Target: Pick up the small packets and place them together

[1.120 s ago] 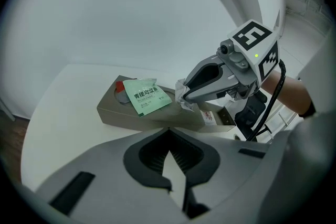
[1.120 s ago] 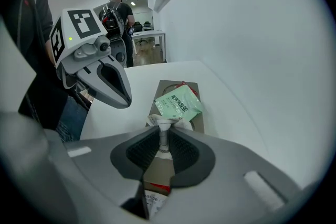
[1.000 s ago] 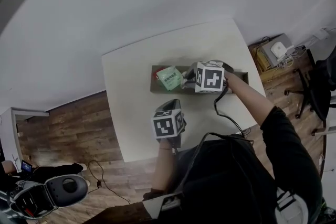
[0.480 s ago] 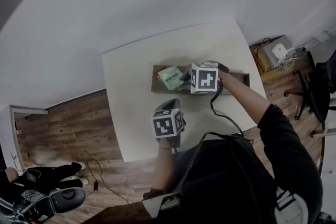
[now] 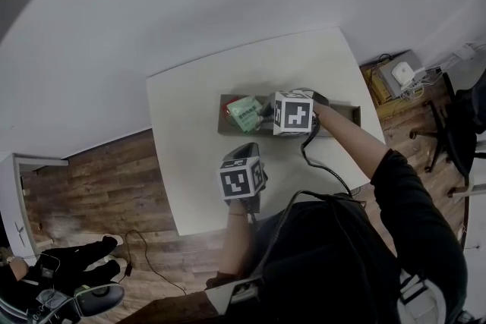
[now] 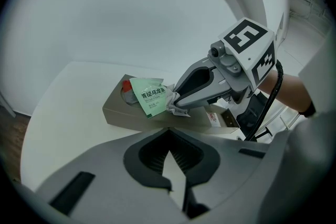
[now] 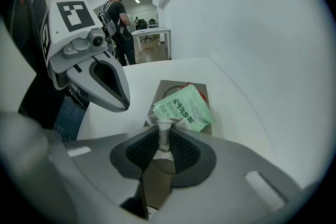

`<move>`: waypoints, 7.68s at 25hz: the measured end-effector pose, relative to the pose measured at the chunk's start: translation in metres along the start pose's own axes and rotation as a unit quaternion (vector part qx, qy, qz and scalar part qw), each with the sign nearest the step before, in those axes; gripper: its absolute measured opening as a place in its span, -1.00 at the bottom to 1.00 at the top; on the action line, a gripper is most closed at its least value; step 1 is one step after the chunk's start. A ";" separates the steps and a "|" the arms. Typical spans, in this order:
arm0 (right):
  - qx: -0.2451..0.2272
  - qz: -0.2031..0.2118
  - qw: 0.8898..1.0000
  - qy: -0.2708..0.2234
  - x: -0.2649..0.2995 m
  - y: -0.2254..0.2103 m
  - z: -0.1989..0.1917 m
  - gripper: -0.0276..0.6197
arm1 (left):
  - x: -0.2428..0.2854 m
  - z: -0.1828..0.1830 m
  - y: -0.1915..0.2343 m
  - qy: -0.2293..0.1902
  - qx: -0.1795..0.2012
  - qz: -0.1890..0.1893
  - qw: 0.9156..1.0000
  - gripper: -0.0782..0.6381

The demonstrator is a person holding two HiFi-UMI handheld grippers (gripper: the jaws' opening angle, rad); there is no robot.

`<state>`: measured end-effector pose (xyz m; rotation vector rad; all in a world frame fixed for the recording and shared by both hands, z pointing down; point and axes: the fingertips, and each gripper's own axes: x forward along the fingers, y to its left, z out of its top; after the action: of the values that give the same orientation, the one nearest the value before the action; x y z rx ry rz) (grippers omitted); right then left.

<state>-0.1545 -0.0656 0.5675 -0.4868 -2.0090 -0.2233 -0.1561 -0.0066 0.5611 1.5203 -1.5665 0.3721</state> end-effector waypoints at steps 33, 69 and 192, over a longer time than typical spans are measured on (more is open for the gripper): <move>0.056 -0.095 0.993 -0.039 -0.076 -0.028 -0.056 -0.40 | 0.012 0.006 -0.022 0.014 0.034 -0.020 0.999 -0.79; 0.175 -0.057 0.982 0.049 -0.046 0.020 -0.198 -0.30 | 0.036 -0.008 -0.069 0.046 0.072 -0.050 0.995 -0.79; 0.031 -0.097 0.995 -0.008 -0.031 -0.026 -0.049 -0.53 | 0.009 0.003 -0.018 0.015 0.020 -0.007 1.000 -0.79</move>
<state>-0.1135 -0.1136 0.5641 -0.2552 -2.0737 -0.2766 -0.1393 -0.0181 0.5596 1.5472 -1.5329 0.4188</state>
